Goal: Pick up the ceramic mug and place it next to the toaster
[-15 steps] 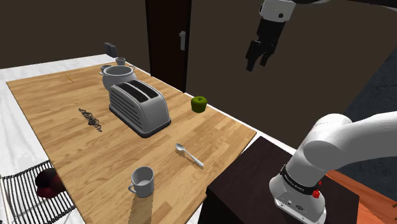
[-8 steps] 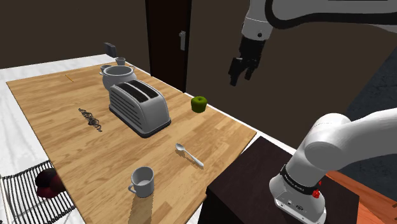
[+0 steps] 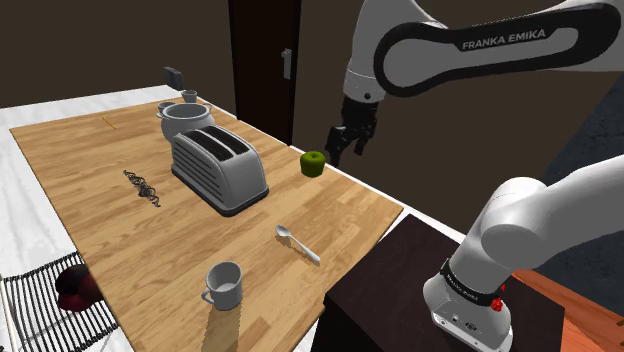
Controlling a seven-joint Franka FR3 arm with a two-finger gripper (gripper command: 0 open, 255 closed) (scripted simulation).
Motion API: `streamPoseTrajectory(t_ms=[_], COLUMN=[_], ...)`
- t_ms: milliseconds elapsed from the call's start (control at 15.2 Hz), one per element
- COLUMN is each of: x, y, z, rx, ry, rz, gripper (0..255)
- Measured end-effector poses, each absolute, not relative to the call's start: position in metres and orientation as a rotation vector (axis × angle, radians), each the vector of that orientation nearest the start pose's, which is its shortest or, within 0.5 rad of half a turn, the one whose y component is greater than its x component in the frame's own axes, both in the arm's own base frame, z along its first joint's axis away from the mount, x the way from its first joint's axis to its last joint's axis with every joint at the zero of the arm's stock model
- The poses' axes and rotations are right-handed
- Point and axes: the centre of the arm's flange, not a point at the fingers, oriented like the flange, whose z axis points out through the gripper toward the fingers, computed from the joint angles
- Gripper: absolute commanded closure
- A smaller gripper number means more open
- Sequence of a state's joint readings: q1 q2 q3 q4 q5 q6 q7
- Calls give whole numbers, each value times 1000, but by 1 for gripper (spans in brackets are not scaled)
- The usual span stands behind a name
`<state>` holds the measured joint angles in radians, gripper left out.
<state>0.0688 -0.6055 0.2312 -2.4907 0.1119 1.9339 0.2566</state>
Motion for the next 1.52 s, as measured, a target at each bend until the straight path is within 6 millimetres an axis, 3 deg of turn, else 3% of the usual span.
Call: streamPoseTrajectory(t_ms=[1518], x=[423], y=[324], z=[280], rx=[-3093], ry=[1], rz=[-32], gripper=[0])
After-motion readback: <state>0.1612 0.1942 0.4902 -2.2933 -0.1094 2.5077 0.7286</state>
